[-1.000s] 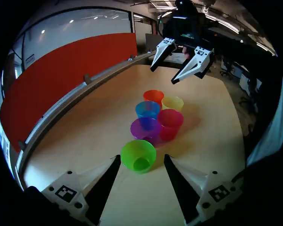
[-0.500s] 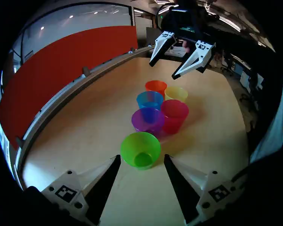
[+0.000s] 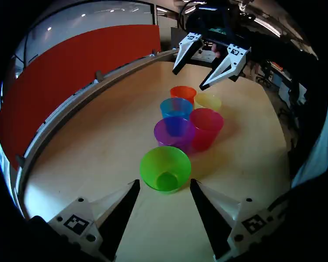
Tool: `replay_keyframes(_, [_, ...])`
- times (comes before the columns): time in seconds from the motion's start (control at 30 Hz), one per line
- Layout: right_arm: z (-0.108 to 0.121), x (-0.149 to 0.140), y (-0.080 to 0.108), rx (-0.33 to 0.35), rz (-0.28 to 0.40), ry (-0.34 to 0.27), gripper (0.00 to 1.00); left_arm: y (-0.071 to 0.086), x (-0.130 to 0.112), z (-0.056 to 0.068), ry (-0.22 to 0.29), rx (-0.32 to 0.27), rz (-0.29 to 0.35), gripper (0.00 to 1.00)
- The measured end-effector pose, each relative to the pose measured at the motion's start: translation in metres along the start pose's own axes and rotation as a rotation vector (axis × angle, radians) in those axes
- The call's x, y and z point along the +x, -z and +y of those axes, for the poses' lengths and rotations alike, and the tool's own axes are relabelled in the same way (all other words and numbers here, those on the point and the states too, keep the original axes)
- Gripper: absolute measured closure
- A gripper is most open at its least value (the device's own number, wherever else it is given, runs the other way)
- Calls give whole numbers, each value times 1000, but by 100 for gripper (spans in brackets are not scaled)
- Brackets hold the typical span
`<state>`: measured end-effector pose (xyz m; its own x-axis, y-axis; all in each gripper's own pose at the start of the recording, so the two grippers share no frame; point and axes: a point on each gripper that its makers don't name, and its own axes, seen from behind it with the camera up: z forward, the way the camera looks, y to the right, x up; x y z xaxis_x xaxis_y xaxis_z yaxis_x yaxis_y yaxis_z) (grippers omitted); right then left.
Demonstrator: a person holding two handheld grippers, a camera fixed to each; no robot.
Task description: Pour water
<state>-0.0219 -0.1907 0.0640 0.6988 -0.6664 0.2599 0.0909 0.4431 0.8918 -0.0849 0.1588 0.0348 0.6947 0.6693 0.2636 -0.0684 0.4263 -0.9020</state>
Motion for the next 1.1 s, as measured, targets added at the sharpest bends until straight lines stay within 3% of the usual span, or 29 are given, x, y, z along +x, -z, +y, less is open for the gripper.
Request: replay_keyframes(1.1, [9, -16, -24, 16, -58, 15, 0, -24, -12, -2, 16, -22, 11, 15])
